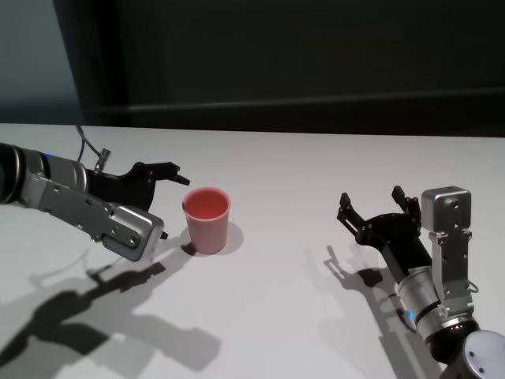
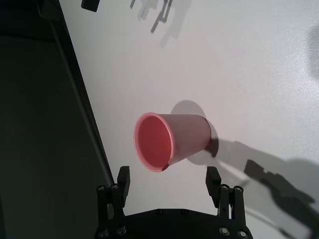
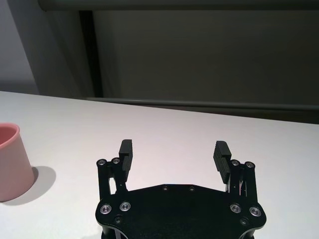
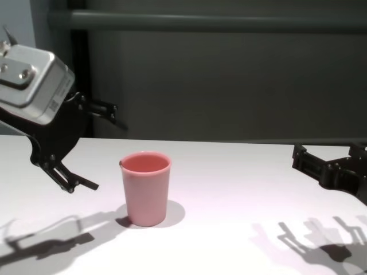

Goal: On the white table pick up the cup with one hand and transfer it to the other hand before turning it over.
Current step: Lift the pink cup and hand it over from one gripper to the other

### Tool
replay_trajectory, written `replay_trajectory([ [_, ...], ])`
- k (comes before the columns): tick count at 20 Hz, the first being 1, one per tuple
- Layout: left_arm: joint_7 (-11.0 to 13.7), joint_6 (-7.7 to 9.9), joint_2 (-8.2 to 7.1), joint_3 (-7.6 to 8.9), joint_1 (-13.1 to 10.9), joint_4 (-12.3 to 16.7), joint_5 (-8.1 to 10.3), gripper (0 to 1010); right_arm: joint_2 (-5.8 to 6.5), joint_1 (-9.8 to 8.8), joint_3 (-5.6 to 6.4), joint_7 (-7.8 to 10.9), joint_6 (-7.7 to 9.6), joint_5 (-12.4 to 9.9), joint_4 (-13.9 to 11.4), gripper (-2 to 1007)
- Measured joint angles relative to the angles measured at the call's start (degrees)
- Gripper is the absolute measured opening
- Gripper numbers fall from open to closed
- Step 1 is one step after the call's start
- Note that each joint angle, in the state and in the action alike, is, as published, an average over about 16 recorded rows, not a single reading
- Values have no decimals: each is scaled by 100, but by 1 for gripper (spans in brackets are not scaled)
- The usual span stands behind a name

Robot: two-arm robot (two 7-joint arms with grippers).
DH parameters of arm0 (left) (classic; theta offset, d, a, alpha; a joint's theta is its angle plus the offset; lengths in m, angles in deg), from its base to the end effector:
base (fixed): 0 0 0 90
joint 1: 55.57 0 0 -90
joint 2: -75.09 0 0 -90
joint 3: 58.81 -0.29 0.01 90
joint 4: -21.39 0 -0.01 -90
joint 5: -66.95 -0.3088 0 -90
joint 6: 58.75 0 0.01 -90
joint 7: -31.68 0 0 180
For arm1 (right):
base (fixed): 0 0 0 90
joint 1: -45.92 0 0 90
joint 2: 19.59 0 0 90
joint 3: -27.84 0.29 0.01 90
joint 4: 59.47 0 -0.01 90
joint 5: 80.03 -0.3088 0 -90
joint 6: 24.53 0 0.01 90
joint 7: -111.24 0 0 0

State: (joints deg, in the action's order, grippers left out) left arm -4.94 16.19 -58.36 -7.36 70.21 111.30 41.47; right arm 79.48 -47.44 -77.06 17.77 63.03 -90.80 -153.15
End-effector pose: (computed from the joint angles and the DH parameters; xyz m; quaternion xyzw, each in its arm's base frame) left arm 0.4170 0.0558 -0.1405 0.4646 -0.4558 0.0147 0.7590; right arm 0.3002 0.0394 -0.3070 0.0183 0.0179 -0.6311 0.7753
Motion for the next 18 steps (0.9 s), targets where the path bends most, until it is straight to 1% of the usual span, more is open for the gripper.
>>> replay_trajectory([
  [5, 153, -187, 110, -281, 253, -123, -224, 1001, 0, 0, 0, 0, 0, 0, 0, 1002],
  [10, 239, -373, 211, -529, 449, -251, -425, 1001, 0, 0, 0, 0, 0, 0, 0, 1002],
  [14, 277, -492, 277, -686, 573, -359, -545, 1000, 0, 0, 0, 0, 0, 0, 0, 1002],
  [18, 311, -589, 340, -811, 687, -482, -619, 1000, 0, 0, 0, 0, 0, 0, 0, 1002],
])
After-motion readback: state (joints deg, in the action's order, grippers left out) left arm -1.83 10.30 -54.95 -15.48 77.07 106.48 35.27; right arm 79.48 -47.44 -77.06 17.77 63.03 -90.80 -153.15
